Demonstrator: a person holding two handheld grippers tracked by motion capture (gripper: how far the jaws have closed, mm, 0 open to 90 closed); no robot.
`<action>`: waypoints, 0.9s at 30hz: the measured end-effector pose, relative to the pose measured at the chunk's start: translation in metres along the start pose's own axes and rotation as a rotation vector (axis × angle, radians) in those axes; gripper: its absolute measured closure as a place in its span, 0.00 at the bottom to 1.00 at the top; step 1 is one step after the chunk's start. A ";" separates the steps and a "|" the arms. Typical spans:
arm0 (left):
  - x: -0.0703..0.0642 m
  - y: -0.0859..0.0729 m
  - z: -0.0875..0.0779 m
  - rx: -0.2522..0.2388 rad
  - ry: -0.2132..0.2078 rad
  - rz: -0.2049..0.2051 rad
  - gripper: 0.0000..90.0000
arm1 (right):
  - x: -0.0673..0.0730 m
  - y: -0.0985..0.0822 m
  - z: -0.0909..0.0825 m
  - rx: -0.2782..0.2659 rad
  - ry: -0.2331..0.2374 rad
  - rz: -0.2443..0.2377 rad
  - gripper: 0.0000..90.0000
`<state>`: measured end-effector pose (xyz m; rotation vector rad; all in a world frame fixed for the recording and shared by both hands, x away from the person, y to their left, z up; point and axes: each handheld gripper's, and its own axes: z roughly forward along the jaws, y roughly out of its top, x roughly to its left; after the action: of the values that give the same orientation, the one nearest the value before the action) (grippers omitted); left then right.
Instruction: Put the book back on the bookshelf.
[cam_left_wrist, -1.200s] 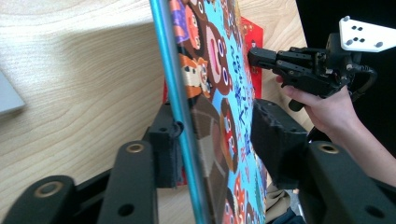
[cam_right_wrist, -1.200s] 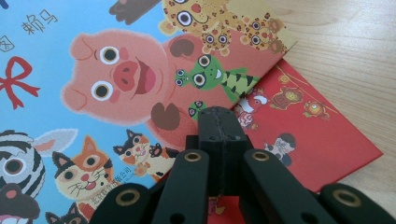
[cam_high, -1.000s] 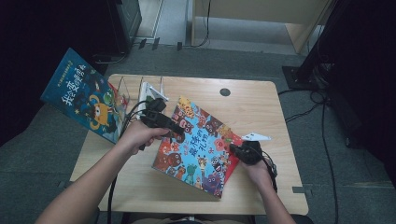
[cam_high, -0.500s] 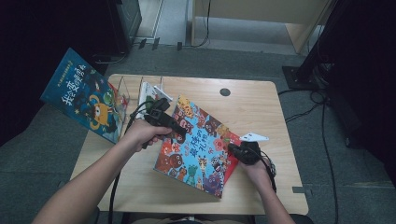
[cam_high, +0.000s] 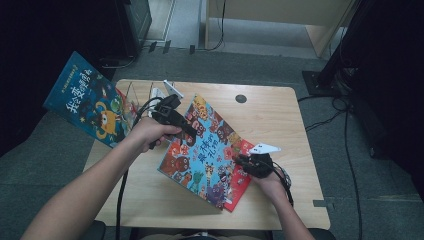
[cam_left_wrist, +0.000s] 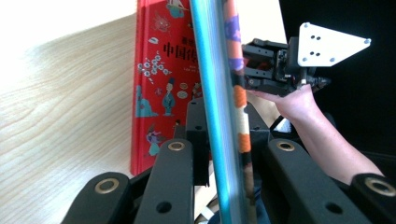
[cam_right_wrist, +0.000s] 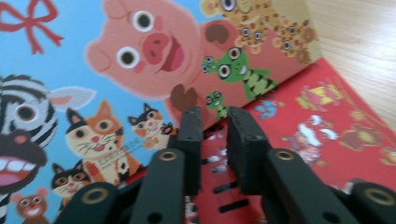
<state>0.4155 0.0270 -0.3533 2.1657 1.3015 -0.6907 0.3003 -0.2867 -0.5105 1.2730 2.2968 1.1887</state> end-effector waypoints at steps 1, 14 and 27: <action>-0.001 0.000 0.000 0.001 0.000 0.002 0.88 | 0.002 0.000 0.001 0.005 0.008 0.001 0.89; -0.013 -0.006 0.000 0.000 0.054 0.024 0.82 | 0.009 0.000 0.003 0.012 0.010 -0.008 1.00; -0.021 0.007 -0.003 -0.007 0.083 0.032 0.78 | 0.014 0.000 0.004 0.010 0.021 -0.033 1.00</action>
<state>0.4136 0.0126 -0.3365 2.2260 1.3060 -0.5888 0.2951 -0.2734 -0.5110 1.2274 2.3321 1.1870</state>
